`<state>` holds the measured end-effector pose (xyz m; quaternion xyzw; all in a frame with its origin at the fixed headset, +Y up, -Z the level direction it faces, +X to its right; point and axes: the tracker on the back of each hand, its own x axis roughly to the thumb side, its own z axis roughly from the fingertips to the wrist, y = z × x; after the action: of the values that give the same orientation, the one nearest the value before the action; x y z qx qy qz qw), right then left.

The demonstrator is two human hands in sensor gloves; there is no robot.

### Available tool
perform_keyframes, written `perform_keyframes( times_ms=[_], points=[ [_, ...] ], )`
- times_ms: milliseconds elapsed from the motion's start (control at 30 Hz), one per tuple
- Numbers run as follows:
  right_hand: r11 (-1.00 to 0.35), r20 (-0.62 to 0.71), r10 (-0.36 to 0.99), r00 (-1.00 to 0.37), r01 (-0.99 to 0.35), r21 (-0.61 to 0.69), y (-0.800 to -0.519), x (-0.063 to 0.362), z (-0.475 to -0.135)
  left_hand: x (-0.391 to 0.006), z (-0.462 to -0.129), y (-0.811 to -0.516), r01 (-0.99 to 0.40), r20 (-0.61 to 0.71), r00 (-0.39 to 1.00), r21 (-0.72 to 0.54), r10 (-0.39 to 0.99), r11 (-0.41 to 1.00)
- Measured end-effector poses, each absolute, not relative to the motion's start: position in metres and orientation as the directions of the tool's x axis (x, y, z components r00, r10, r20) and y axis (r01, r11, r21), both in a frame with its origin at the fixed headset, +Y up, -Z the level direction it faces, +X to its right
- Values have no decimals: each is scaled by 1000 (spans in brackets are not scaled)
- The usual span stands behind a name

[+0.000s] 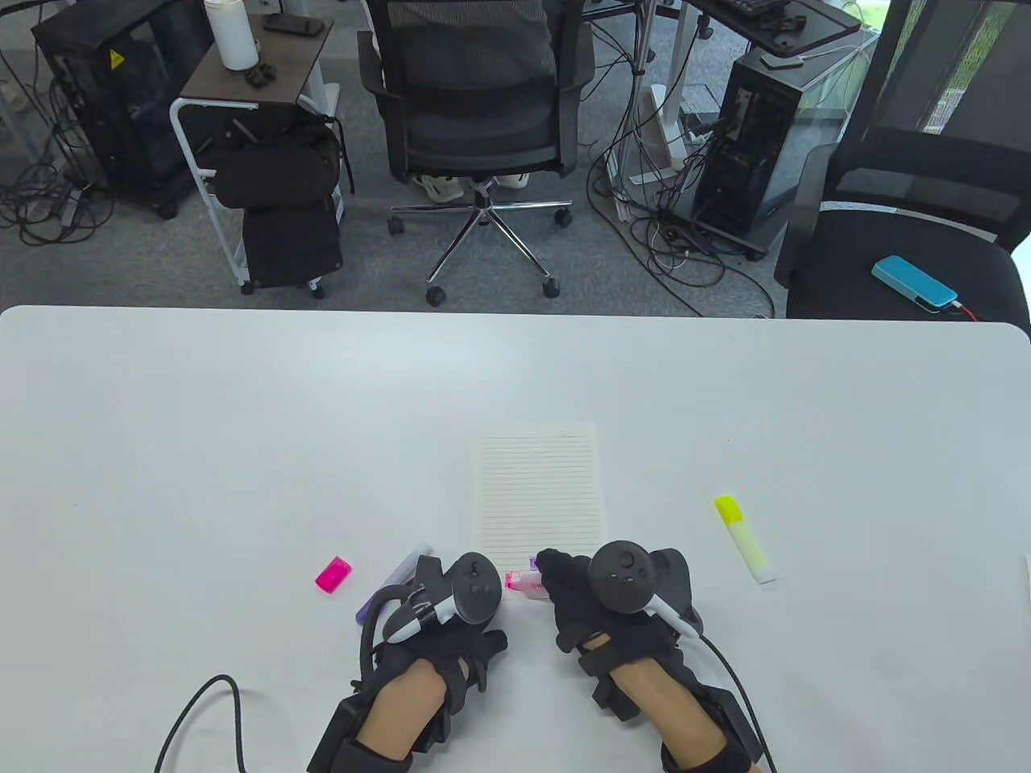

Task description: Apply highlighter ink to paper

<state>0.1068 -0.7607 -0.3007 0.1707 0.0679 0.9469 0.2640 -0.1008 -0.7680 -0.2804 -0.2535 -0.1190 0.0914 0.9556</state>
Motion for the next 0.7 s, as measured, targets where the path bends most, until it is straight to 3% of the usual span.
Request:
perform_keyframes(
  times_ms=[133, 300, 467, 600, 700],
  points=[
    [-866, 278, 500, -820, -463, 192, -762, 110, -303, -101, -281, -768, -115, 181, 955, -506, 236, 855],
    [-832, 269, 551, -790, -492, 258, -760, 111, -302, -101, -281, -768, -116, 180, 955, -507, 237, 854],
    [-865, 278, 501, -819, -465, 190, -762, 110, -303, -101, -281, -768, -114, 181, 955, -506, 235, 855],
    [-836, 274, 544, -793, -482, 263, -761, 110, -302, -101, -281, -768, -116, 180, 955, -507, 237, 854],
    [-848, 281, 527, -802, -473, 241, -761, 109, -302, -101, -281, -768, -116, 180, 955, -507, 237, 854]
  ],
)
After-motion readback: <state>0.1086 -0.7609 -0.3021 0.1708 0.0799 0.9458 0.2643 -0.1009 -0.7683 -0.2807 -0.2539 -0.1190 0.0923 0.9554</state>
